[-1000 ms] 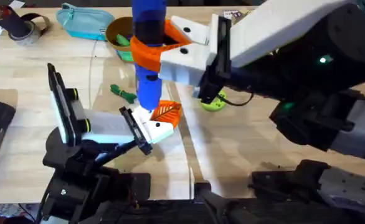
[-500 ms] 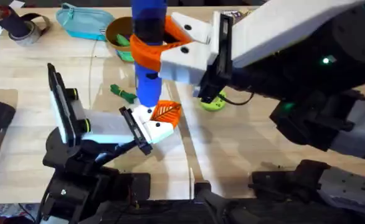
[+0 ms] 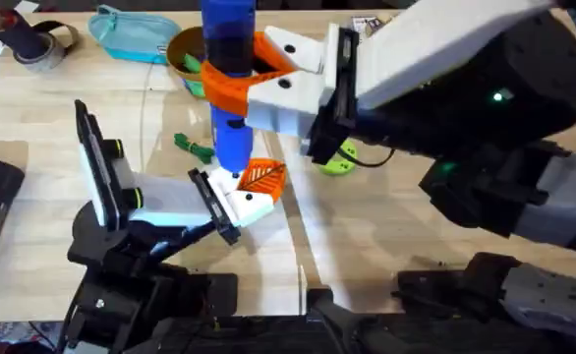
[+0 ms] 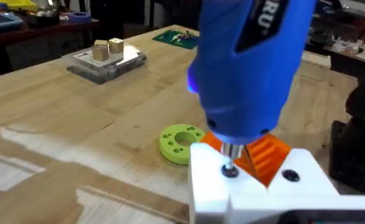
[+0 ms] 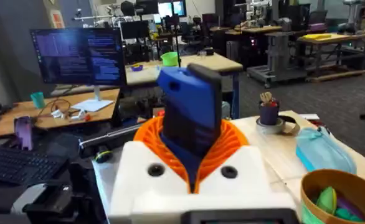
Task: Pick up the gripper from the table and insert it into the empty holder that is missing its gripper. Then pick up a screw, insert it into the mounting hole, and use the screwdriver to tighten it. Finally, clean up the table by picking up the vegetable and placing it into the bucket.
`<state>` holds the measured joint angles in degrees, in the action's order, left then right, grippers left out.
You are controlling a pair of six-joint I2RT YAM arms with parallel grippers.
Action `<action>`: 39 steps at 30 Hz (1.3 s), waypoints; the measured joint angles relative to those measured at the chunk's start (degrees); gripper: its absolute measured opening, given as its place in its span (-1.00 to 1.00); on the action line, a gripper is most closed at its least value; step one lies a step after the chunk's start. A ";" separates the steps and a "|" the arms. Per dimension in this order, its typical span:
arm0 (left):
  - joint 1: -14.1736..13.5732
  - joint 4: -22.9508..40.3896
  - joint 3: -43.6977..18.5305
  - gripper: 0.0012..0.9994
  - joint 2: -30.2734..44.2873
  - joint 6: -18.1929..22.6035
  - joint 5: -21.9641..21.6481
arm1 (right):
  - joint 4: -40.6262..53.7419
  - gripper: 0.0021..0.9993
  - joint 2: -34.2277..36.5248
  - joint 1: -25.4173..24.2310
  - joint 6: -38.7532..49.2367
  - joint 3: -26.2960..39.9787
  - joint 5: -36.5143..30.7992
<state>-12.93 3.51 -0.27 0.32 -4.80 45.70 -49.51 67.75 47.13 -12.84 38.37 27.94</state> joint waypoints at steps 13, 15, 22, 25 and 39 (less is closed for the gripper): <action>0.00 -0.02 0.00 -0.97 -0.01 0.00 -0.04 | 0.15 -0.96 0.00 0.08 0.02 0.00 0.00; 0.00 -0.02 0.00 -0.97 -0.01 0.00 -0.05 | 0.15 -0.96 0.03 0.11 0.02 0.00 0.00; 0.00 -0.02 0.00 -0.97 0.00 -0.02 -0.05 | -0.60 -0.96 0.31 0.11 0.01 0.00 0.20; 0.00 -0.14 -0.02 -0.97 -0.02 0.06 -0.05 | -3.61 -0.96 0.95 0.11 0.02 -0.32 1.75; 0.00 -0.02 -0.04 -0.97 -0.02 0.04 -0.07 | -8.95 -0.96 1.09 -1.98 1.92 -0.61 5.23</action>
<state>-12.93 3.49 -0.32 0.30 -4.76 45.63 -58.46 68.84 45.16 -10.92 37.76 33.18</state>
